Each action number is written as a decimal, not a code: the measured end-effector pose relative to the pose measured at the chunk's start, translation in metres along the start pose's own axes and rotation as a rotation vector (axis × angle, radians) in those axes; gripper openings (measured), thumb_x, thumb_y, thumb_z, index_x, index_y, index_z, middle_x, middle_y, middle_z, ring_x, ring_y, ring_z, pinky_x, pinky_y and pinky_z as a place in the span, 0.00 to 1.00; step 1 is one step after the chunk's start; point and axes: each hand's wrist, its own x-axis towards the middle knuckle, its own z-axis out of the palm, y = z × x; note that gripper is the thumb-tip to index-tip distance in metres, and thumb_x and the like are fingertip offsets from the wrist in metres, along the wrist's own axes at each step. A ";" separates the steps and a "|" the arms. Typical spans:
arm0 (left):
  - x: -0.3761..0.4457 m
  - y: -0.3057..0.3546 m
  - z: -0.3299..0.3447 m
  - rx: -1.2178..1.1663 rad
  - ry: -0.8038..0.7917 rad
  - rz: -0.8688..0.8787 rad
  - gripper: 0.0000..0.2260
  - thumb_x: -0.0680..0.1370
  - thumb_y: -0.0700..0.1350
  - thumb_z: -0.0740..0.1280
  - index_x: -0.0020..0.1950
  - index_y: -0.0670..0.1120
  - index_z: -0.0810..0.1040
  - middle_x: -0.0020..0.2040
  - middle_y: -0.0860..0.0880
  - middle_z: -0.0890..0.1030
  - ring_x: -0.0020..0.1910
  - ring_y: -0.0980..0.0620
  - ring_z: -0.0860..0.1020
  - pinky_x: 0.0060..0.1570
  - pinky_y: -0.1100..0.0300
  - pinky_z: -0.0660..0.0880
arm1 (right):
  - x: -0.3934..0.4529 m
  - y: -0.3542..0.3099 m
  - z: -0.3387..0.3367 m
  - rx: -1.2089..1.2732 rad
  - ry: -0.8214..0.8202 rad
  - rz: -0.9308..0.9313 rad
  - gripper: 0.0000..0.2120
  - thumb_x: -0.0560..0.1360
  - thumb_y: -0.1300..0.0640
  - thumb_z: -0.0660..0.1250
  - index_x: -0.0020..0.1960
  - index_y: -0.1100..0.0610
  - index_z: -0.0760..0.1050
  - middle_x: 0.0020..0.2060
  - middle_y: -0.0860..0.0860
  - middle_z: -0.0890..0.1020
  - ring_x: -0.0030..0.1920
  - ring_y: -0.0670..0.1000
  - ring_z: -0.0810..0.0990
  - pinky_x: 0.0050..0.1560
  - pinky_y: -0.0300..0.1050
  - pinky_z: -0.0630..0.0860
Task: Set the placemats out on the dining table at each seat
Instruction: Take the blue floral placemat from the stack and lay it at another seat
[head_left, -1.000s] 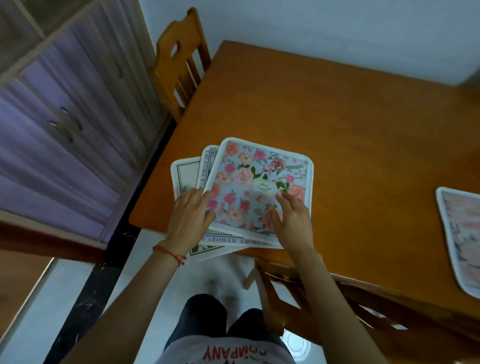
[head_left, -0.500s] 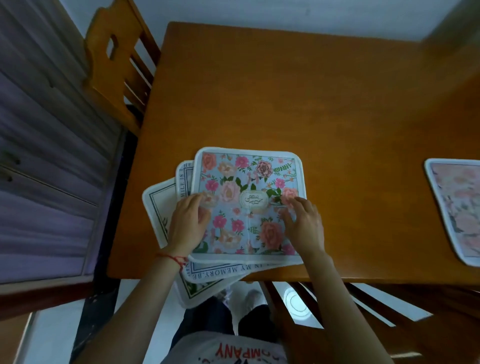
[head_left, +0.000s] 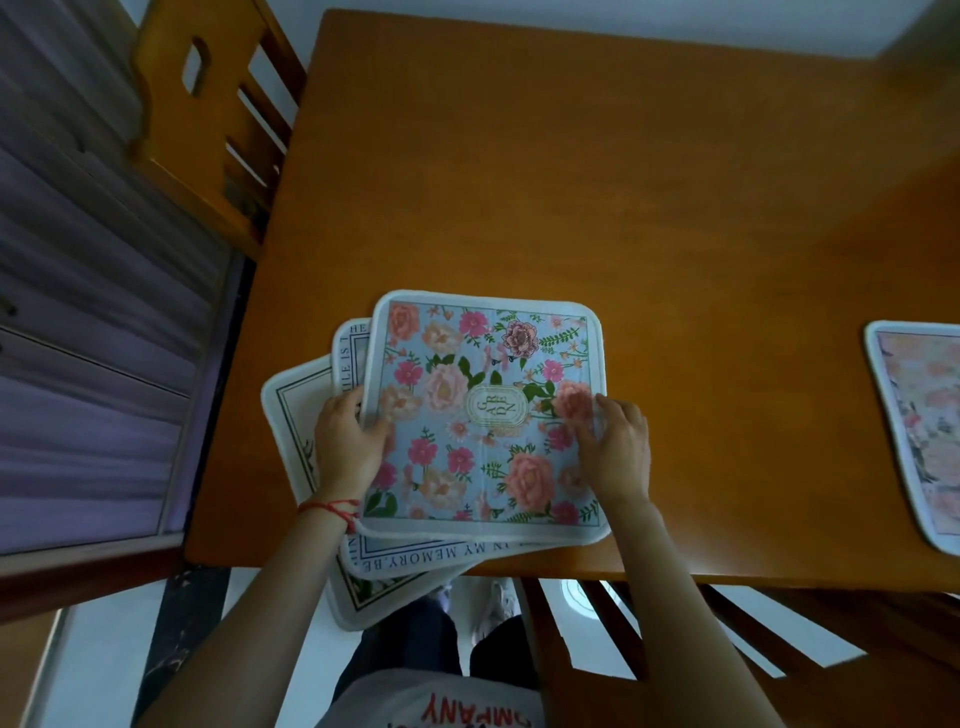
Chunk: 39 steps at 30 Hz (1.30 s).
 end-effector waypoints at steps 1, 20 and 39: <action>0.002 0.000 0.000 0.001 0.005 -0.011 0.14 0.74 0.47 0.68 0.57 0.42 0.77 0.50 0.39 0.79 0.49 0.41 0.78 0.48 0.50 0.76 | 0.001 0.001 0.000 0.022 0.009 0.032 0.20 0.77 0.56 0.62 0.67 0.62 0.67 0.62 0.58 0.72 0.63 0.57 0.69 0.56 0.49 0.70; 0.019 -0.006 -0.010 -0.309 -0.033 -0.237 0.12 0.71 0.35 0.70 0.54 0.37 0.80 0.50 0.40 0.83 0.47 0.43 0.81 0.49 0.52 0.78 | 0.006 0.003 -0.004 0.327 0.074 0.276 0.07 0.74 0.60 0.64 0.49 0.59 0.80 0.36 0.50 0.79 0.33 0.49 0.77 0.27 0.34 0.67; -0.015 -0.034 -0.066 -0.436 0.099 -0.200 0.08 0.73 0.35 0.67 0.51 0.40 0.81 0.43 0.46 0.81 0.33 0.56 0.78 0.29 0.68 0.74 | -0.021 -0.050 0.000 0.454 0.088 0.162 0.08 0.72 0.58 0.67 0.50 0.59 0.79 0.39 0.50 0.80 0.40 0.51 0.80 0.33 0.39 0.75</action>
